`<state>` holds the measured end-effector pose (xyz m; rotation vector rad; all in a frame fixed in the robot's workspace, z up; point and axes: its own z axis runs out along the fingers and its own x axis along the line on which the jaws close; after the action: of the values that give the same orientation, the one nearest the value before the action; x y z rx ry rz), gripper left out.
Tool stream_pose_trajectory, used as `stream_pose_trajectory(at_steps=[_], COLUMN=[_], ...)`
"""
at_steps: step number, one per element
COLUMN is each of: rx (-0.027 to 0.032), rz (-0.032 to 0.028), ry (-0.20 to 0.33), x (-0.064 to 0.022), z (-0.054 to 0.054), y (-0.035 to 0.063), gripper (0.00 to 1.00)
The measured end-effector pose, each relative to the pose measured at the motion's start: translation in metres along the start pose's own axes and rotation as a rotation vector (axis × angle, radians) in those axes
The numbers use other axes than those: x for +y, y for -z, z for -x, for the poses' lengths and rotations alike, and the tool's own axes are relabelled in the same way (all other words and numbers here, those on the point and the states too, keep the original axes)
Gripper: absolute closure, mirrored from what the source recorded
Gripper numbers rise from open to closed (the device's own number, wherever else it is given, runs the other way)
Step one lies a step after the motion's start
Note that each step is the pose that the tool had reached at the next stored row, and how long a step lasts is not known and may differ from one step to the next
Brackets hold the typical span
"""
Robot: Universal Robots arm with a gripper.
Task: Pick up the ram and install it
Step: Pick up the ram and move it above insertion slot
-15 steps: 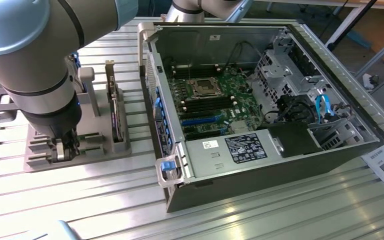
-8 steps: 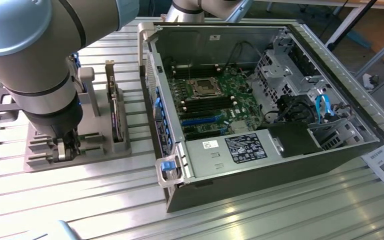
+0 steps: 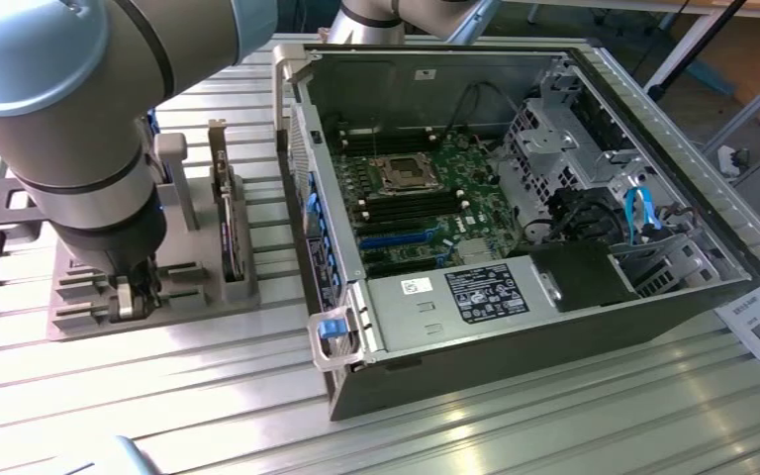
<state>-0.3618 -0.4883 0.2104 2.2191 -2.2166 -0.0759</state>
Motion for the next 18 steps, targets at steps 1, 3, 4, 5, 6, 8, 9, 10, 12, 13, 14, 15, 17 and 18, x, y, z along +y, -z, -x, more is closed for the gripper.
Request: stream_pose_trajectory(at_steps=[1,3,4,5,6,8,9,10,12,13,14,15,17,18], rx=[-0.0001,0.0001,0.0001,-0.0001,-0.0001,-0.0001,0.0000,-0.0001,-0.0001,-0.0001,0.0000,-0.0001,0.0000,-0.0001], rz=[0.0000,0.0001,0.0001,0.0000,0.0000,-0.0001,0.0000,0.0000,0.0000,0.0000,0.0000,0.0000,0.0000,0.0000], ry=[0.000,0.000,0.000,0.000,0.000,0.000,0.000,0.000,0.000,0.000,0.000,0.000,0.000,0.000], x=[-0.0002,-0.0004,-0.0004,-0.0005,-0.0005,-0.0005,-0.0005,-0.0005,-0.0005,-0.0005,-0.0005,-0.0005,-0.0005,-0.0005], z=[0.0000,0.0000,0.0000,0.0000,0.0000,0.0000,0.0000,0.0000,0.0000,0.0000,0.0000,0.0000,0.0000,0.0000], y=[-0.0004,-0.0005,-0.0006,-0.0007,-0.0007,-0.0007,-0.0007,-0.0007,-0.0007,-0.0007,-0.0007,-0.0007,-0.0007,-0.0007], gripper=[0.76,0.76,0.76,0.76,0.76,0.76,0.76,0.76,0.76,0.77,0.88,0.88,0.88,0.88])
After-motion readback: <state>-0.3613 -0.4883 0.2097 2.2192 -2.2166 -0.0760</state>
